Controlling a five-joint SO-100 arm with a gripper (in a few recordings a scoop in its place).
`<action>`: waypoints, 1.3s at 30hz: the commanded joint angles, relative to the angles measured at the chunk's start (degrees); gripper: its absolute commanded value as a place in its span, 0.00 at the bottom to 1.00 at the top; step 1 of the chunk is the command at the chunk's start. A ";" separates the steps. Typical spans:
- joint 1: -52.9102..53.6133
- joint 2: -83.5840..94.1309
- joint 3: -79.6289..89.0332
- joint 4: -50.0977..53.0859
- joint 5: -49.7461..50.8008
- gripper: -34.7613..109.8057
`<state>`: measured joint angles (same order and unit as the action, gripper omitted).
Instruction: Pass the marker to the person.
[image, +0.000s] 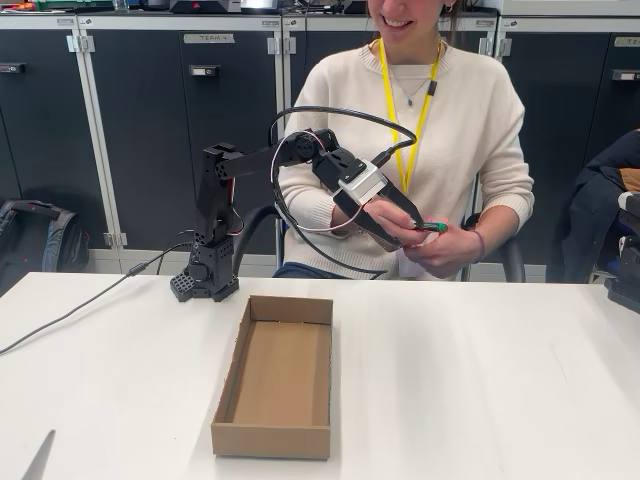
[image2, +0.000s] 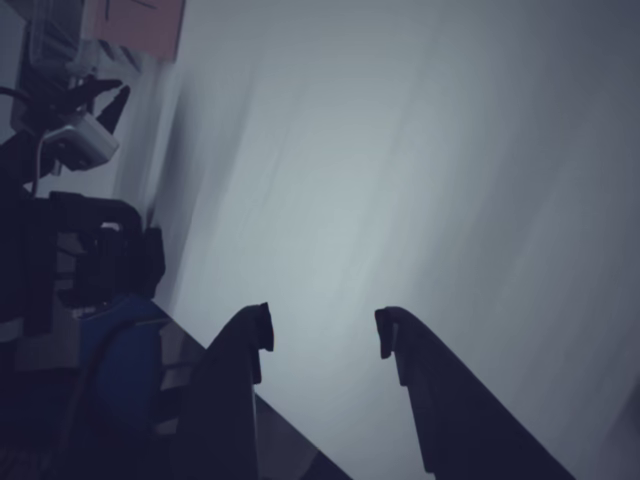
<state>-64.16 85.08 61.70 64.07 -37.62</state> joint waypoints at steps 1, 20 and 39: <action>0.35 4.83 -0.09 -1.23 -0.09 0.40; 0.18 5.36 0.97 -1.85 0.35 0.40; 0.26 6.33 2.64 -2.55 0.18 0.40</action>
<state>-64.16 86.48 64.60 62.58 -37.62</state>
